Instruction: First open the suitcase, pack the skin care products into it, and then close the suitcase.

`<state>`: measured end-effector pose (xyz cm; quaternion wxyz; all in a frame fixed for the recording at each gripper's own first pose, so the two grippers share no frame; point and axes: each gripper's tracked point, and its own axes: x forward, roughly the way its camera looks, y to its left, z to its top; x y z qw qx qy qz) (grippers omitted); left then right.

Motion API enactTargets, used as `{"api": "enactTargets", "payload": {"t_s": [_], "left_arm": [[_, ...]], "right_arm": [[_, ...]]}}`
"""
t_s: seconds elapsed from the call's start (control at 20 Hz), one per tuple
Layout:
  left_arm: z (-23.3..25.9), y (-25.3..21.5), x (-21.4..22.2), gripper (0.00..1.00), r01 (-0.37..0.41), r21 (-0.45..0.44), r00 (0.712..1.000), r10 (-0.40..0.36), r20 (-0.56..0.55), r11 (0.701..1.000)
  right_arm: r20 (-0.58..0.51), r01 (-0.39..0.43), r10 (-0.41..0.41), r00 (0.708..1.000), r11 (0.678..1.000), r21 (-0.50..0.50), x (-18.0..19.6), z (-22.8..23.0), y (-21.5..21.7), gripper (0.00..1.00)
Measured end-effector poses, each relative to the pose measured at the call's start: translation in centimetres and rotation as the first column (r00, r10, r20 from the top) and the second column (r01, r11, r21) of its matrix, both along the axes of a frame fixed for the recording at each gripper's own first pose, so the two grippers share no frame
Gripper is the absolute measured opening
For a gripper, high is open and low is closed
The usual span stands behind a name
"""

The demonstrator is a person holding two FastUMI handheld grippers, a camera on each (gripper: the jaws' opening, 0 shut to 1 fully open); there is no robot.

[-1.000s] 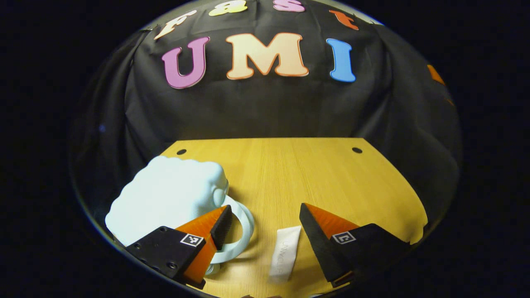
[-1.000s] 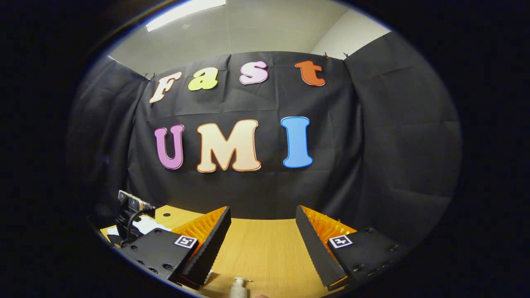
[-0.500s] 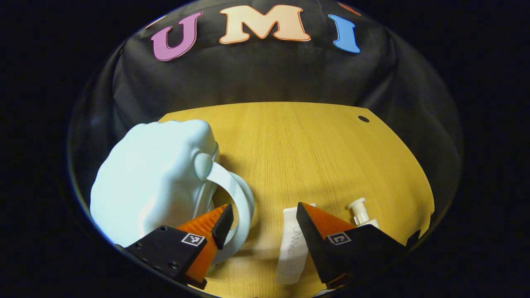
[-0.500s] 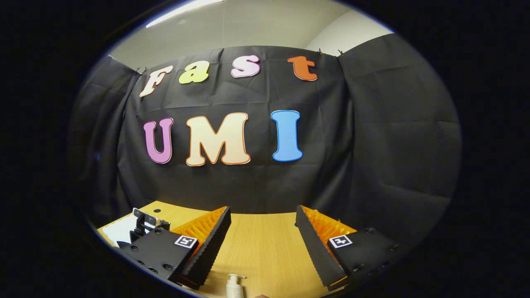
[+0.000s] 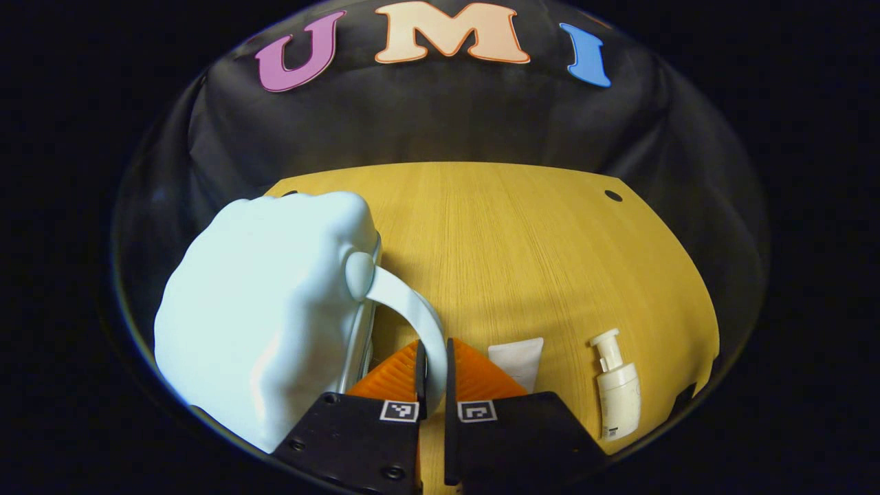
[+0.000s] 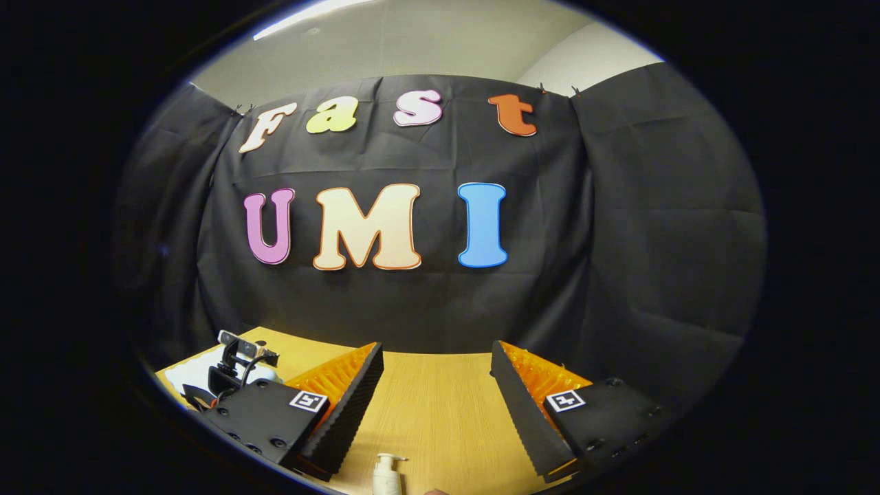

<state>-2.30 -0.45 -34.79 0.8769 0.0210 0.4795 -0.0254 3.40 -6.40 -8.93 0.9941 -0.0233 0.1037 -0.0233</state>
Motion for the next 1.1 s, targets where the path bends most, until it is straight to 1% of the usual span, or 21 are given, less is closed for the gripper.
{"api": "enactTargets", "payload": {"t_s": [0.15,0.3,0.35,0.55,0.7,1.0,1.1], "left_arm": [[1.4,-0.2,0.2,0.0,0.027,-0.021,0.999,-0.027,0.02,0.999],[3.6,0.5,0.2,0.0,0.02,-0.05,1.0,-0.018,0.023,0.999],[4.8,0.6,0.5,0.0,0.021,-0.061,0.999,-0.018,0.042,0.998],[9.0,2.2,1.7,0.0,0.018,-0.036,0.995,-0.015,0.096,0.999],[11.9,3.6,2.0,0.0,0.002,-0.031,0.991,0.003,0.136,1.0],[17.5,9.4,3.5,0.0,-0.039,0.005,0.972,0.036,0.234,0.999],[19.3,11.7,4.0,0.0,-0.047,0.035,0.964,0.036,0.263,0.998]], "right_arm": [[0.011,-0.015,0.015,1.0,1.0,0.008,0.1,0.1,0.6,0.99],[0.012,-0.036,0.036,0.999,0.999,0.022,0.3,0.0,1.6,0.99],[0.011,-0.044,0.044,0.999,0.999,0.027,0.3,-0.2,1.9,0.99],[0.009,-0.077,0.077,0.997,0.995,0.055,0.7,-0.5,3.7,0.99],[0.016,-0.101,0.1,0.995,0.993,0.068,1.1,-0.4,5.1,1.0],[0.019,-0.135,0.134,0.991,0.986,0.092,1.6,-0.5,8.0,0.99],[0.024,-0.148,0.146,0.989,0.985,0.091,1.8,-0.3,9.2,1.0]]}}
